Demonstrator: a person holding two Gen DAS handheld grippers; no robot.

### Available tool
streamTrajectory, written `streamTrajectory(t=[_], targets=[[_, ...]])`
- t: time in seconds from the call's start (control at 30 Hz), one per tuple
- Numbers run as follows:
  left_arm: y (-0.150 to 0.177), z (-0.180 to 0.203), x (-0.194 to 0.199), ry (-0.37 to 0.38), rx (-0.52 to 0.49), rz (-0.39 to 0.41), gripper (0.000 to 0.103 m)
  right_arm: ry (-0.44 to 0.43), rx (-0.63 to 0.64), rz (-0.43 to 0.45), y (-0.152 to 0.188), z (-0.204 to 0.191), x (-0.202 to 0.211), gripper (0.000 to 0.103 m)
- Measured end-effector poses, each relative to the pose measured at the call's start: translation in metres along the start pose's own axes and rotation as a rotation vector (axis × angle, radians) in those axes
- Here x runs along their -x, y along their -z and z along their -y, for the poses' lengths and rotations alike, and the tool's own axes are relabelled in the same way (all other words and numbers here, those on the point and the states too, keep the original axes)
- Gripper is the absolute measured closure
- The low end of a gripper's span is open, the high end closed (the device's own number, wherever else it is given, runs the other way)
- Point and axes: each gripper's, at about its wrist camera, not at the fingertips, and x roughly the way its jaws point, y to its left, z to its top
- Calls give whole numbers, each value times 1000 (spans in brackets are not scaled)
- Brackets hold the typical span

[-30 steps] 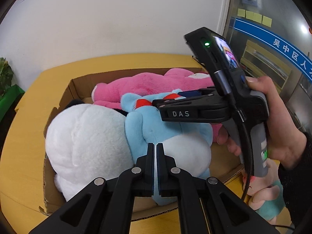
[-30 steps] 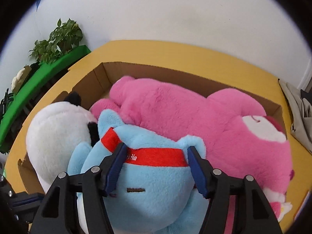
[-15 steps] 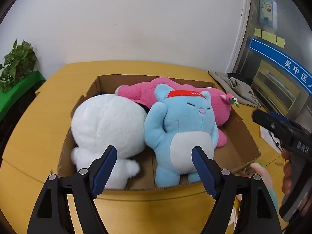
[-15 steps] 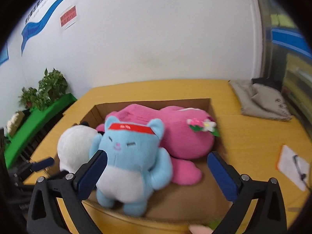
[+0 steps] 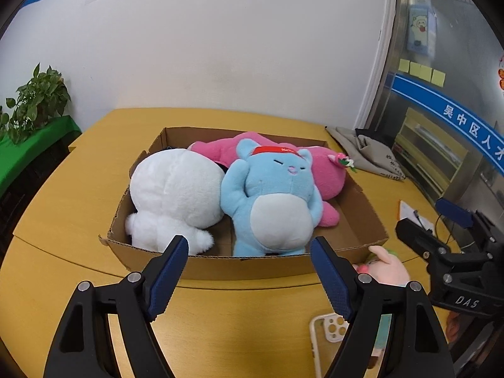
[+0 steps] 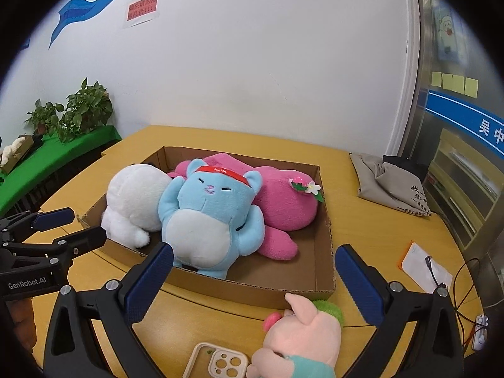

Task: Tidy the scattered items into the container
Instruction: 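Move both grippers to the pink-and-teal pig plush, then close both grippers on the pig plush and lift it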

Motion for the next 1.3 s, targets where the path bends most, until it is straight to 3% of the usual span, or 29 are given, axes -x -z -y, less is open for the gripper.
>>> streamTrajectory(t=[0.37,0.53,0.7,0.77,0.9,0.97,1.13,1.3], targets=[[7,23,11,36,-17,-7,20,1,-5,1,13,4,17,0],[13,38,0,108,-32,-66,20,2,-61,-9,32,40,27,0],[22,64,-22,210,-54,-147,20,-82,-143,-166,87,88,15,0],[25,76,-33,232,-65,-173,20,-84,-172,-249,114,93,3,0],[31,98,-54,270,-89,-229,20,-209,-243,-375,151,85,-26,5],[31,109,-65,291,-109,-247,20,-319,-248,-379,160,72,-33,18],[37,132,-101,311,-162,-314,20,-249,-49,-316,159,32,-27,20],[47,133,-131,373,-82,-403,21,-243,-13,-291,165,30,-25,24]])
